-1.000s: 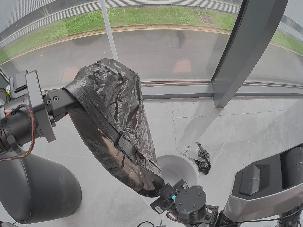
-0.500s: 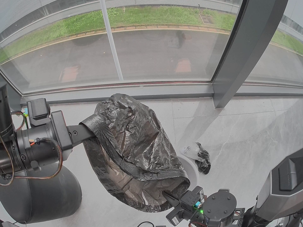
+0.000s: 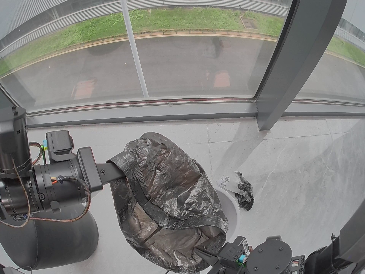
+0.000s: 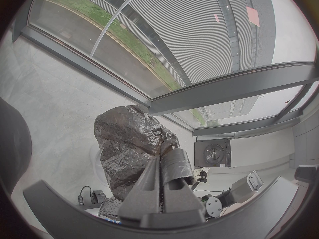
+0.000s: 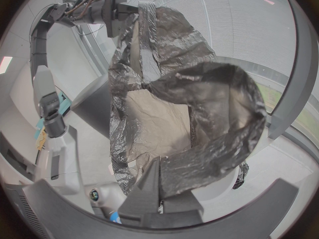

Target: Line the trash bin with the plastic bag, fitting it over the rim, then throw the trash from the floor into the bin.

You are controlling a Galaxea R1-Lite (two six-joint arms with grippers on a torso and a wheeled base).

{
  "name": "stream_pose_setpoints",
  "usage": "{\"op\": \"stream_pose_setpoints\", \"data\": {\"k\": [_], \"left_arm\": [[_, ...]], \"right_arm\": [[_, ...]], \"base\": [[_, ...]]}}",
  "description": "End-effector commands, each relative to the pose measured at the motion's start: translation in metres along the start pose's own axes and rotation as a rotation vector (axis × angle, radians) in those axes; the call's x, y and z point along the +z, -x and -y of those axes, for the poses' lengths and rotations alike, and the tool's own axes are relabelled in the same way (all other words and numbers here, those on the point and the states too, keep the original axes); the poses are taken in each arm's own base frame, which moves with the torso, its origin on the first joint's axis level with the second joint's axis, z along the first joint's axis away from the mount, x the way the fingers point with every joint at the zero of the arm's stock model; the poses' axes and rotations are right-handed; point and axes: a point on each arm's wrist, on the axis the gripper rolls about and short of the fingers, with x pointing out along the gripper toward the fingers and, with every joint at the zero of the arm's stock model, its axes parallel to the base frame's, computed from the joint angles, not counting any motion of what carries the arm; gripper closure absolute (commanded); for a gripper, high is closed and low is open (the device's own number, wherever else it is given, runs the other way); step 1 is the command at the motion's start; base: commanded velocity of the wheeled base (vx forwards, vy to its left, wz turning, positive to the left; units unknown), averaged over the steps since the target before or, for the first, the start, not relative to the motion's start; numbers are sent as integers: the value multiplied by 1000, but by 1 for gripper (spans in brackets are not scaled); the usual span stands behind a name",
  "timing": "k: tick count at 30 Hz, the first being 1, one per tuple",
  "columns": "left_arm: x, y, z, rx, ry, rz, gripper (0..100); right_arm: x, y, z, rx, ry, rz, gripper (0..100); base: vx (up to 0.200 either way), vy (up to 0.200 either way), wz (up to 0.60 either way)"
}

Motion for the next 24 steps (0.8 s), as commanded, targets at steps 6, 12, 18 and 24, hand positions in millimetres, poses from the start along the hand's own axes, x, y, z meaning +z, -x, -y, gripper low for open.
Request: {"op": "stream_pose_setpoints", "data": {"k": [6,12,18,24], "left_arm": [[-12,-11,-15,62,19,-64,100],[-26,-29,-35,130,45,-149,100],[-33,-39,-42,108,76,-247,100],[-36,-53,-50,131,87,-271,100]], "right_arm": [[28,44,0,239,-105,-103,100],[28,43,15,289,-187,-211,100],[23,40,17,305,-196,-244,100],[12,22,22,264,-210,-301,100]], "base": [[0,0,0],[0,0,0],[0,0,0],[0,0,0]]}}
